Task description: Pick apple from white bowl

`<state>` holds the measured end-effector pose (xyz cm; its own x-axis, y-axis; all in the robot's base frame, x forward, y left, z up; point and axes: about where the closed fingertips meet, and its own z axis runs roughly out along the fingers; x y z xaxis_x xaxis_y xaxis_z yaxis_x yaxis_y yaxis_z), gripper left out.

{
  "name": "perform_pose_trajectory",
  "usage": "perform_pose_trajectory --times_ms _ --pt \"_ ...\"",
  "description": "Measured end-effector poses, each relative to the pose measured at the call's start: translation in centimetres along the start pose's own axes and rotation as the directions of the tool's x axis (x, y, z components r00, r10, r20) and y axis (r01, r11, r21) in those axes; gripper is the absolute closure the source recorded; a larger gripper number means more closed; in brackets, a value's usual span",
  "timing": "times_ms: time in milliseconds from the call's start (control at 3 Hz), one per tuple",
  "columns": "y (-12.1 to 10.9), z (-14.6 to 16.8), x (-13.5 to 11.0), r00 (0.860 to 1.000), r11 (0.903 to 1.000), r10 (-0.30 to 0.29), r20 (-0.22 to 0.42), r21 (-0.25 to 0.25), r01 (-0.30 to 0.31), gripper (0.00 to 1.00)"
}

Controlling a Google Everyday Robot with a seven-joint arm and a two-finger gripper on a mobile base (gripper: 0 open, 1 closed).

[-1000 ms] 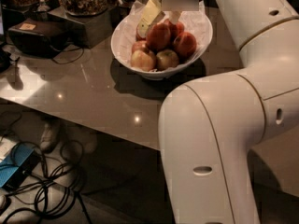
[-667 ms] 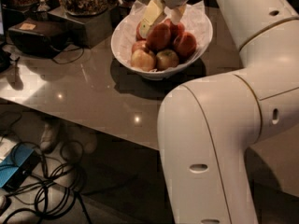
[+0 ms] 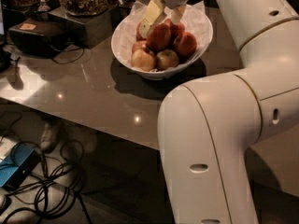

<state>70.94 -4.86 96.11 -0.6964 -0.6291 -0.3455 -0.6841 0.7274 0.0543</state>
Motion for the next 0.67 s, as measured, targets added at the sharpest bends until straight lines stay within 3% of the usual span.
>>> perform_pose_trajectory --times_ms 667 --pt "-0.03 0.55 0.20 1.000 1.0000 0.000 0.000 0.000 0.000 0.24"
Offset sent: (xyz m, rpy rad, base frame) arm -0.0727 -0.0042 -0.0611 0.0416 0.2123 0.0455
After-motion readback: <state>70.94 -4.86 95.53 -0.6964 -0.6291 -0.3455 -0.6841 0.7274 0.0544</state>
